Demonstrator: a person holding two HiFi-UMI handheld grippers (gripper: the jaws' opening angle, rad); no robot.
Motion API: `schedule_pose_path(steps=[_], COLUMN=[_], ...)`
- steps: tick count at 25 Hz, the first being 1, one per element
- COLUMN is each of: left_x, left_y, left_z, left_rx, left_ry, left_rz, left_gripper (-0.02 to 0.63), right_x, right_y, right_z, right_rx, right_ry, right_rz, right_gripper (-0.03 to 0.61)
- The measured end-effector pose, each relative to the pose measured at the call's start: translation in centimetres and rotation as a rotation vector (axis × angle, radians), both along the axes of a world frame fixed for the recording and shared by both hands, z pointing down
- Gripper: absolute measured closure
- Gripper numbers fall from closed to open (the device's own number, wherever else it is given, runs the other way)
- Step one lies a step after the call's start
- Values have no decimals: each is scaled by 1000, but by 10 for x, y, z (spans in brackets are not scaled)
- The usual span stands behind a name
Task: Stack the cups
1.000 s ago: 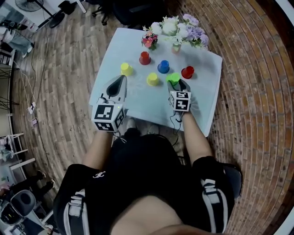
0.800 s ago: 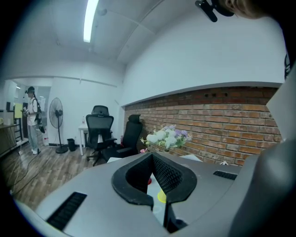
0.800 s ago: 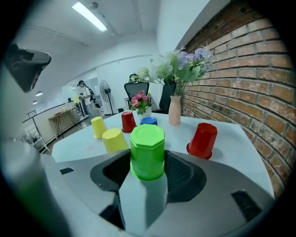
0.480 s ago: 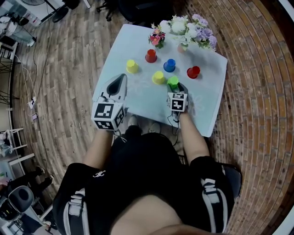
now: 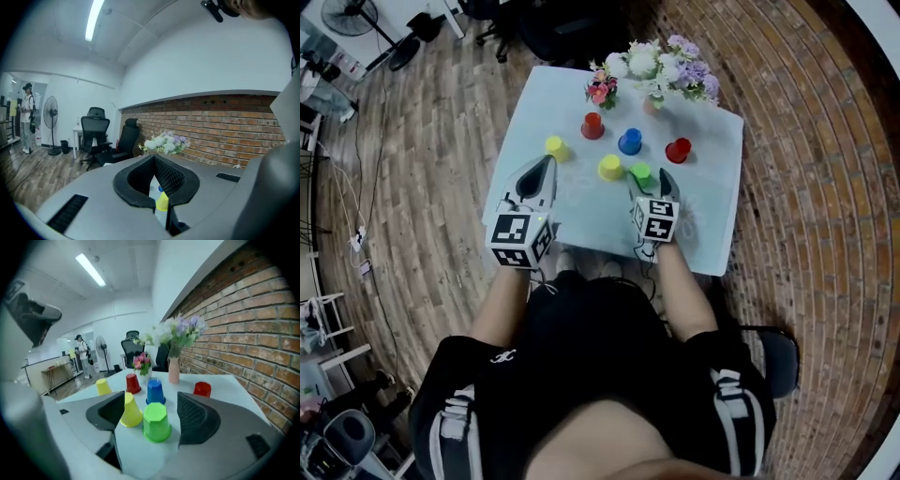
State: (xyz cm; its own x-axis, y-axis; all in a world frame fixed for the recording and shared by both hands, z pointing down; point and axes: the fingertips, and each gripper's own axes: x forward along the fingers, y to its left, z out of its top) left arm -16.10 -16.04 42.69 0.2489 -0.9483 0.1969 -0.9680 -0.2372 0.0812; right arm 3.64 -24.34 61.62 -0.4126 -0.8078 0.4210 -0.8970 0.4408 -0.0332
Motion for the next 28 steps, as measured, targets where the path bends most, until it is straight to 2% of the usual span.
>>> schedule_pose_path(steps=[4,6,7,12,13,20,28], left_x=[19,32,39,73,80,109,128], left_y=[-10,-14,-16,-21,-22,-24,-23], left_z=[-10,-18,-21,-35,-38,-62,-69], left_rx=[34,56,65,104,111,159,176], left_ry=[14,20,23,34,36,35,24], left_rz=[63,103,124,222,239,345,402], left_gripper=[611,611,611,611,611,611,611], right_x=[11,24,32,65,70,76,84], right_y=[2,3,4,27,34,69,81], right_z=[-83,-121,-139,-216,-228,-268,-266], right_rx=[156,230,266,449,476,567,563], right_ry=[-87,-86,-80,-86,-89,-85,-109], right_rz=[73,126,155,289,306,321,357], right_gripper=[249,250,274,544,578,580,580])
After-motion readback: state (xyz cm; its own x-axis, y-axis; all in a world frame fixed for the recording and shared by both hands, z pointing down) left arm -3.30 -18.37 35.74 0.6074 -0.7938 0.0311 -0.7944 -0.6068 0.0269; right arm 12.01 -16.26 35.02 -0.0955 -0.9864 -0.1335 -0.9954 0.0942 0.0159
